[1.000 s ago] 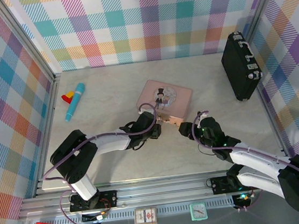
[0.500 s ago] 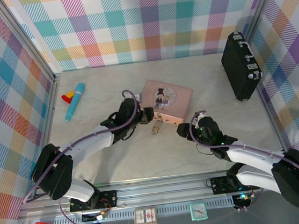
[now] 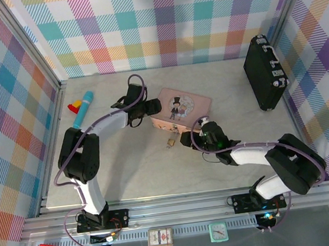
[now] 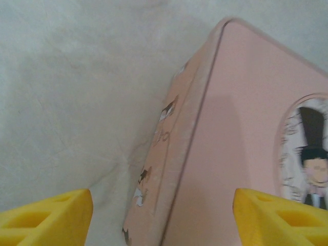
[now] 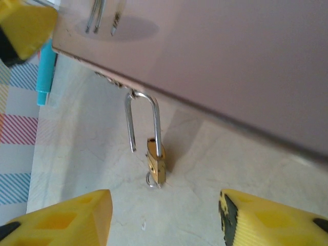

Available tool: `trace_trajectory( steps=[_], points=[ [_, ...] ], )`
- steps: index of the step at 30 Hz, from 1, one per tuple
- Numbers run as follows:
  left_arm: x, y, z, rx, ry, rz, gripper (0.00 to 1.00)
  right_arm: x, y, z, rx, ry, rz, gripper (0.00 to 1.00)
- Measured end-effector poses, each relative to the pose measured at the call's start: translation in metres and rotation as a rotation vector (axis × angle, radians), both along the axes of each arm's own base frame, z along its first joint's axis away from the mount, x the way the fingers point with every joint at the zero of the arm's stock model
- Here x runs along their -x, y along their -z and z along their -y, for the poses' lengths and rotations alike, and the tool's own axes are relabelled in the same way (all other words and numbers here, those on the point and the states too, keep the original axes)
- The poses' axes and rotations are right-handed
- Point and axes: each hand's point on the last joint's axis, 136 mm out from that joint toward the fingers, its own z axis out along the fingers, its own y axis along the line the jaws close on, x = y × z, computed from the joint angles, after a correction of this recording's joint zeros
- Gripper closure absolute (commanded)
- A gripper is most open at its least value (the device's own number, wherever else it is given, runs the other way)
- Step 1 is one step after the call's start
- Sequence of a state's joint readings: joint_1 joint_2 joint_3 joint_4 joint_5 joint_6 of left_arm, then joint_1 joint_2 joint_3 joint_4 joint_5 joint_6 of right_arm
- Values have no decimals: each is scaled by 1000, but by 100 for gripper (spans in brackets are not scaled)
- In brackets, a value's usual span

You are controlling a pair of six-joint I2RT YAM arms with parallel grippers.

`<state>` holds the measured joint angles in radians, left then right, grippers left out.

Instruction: Unlock a padlock with a key

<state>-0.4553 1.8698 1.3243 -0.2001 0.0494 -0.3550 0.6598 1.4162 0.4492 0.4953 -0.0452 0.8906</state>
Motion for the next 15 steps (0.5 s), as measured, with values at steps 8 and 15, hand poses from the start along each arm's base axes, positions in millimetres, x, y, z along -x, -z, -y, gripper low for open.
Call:
trace_trajectory(
  steps=[8,15],
  points=[
    [7,10,26,88,48,-62,36,-42,-12,31,25,47,48,39],
    [18,12,51,126,58,-45,38,-66,-9,49,22,50,52,39]
  ],
)
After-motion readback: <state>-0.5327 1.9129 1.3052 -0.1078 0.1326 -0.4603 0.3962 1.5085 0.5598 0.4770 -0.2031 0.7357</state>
